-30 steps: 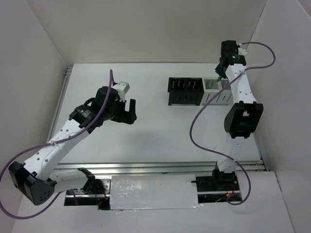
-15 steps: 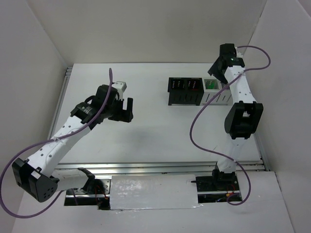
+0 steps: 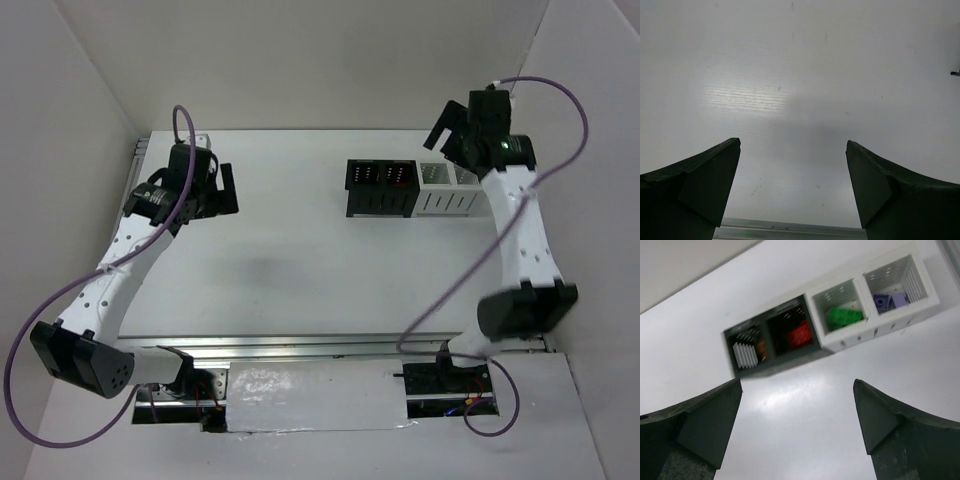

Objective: Sort the legos into containers by color

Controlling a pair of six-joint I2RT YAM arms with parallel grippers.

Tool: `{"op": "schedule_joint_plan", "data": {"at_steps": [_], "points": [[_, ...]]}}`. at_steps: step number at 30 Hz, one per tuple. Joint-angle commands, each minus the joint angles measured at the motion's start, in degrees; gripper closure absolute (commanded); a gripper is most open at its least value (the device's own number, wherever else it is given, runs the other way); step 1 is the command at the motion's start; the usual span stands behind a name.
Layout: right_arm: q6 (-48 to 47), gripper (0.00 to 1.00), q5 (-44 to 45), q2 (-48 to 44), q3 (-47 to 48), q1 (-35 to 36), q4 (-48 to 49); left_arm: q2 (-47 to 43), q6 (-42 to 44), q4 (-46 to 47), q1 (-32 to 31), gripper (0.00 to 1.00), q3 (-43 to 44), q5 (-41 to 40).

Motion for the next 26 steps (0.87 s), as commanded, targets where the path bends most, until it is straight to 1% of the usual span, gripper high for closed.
{"op": "schedule_joint_plan", "data": {"at_steps": [1, 2, 3, 4, 5, 7, 9, 10, 11, 12, 14, 15, 18, 26], "points": [[-4.70, 0.00, -1.33, -19.52, -6.82, 3.30, -1.39, -1.28, -1.55, -3.09, 0.51, 0.01, 4.67, -7.29], [-5.40, 0.00, -0.71, -25.30, -8.33, 3.75, -1.66, -1.63, -1.46, -3.87, 0.60, 0.01, 5.90, -9.13], [-6.98, 0.00, -0.71, -27.70, -9.57, 3.84, -2.44, -1.98, -1.37, -4.32, 0.60, 0.00, 6.52, -9.85], [-7.34, 0.00, 0.34, -31.99, -11.32, 6.36, -4.45, -2.68, -1.37, -4.67, 0.60, 0.00, 6.96, -10.29], [-7.52, 0.00, 4.70, -34.12, -12.38, 8.04, -5.17, -3.30, -1.29, -5.02, 0.60, 0.00, 7.75, -11.08], [-7.35, 0.00, 4.83, -37.99, -14.93, 9.63, -9.03, -5.58, -1.02, -4.94, 0.60, 0.00, 7.84, -11.70], [-5.86, 0.00, 4.57, -44.05, -18.69, 11.75, -12.53, -8.65, -0.41, -3.97, 0.60, 0.01, 6.88, -12.57], [-5.15, 0.00, 4.22, -45.99, -19.94, 11.92, -13.95, -9.89, -0.32, -3.80, 0.60, 0.00, 6.44, -13.36], [-5.06, 0.00, 3.61, -50.45, -21.60, 11.93, -14.75, -11.20, 0.12, -3.45, 0.60, 0.00, 4.87, -14.76], [-4.62, 0.00, 4.12, -52.93, -25.10, 12.10, -16.24, -14.26, 0.47, -2.49, 0.60, 0.01, 3.72, -15.30], [-4.18, 0.00, 5.18, -58.72, -27.93, 12.19, -17.83, -17.18, 0.91, -2.04, 0.60, 0.01, 1.00, -16.62], [-4.53, 0.00, 5.79, -60.23, -29.43, 12.28, -19.23, -18.93, 0.74, -2.38, 0.60, 0.01, 0.38, -18.19], [-4.18, 0.00, 8.17, -62.53, -29.35, 12.36, -20.73, -20.44, -0.93, -4.14, 0.51, 0.00, -2.08, -20.40], [-2.60, 0.00, 6.68, -64.12, -29.44, 12.45, -17.66, -21.15, -0.76, -3.27, 0.51, 0.01, -4.90, -19.17]]}}
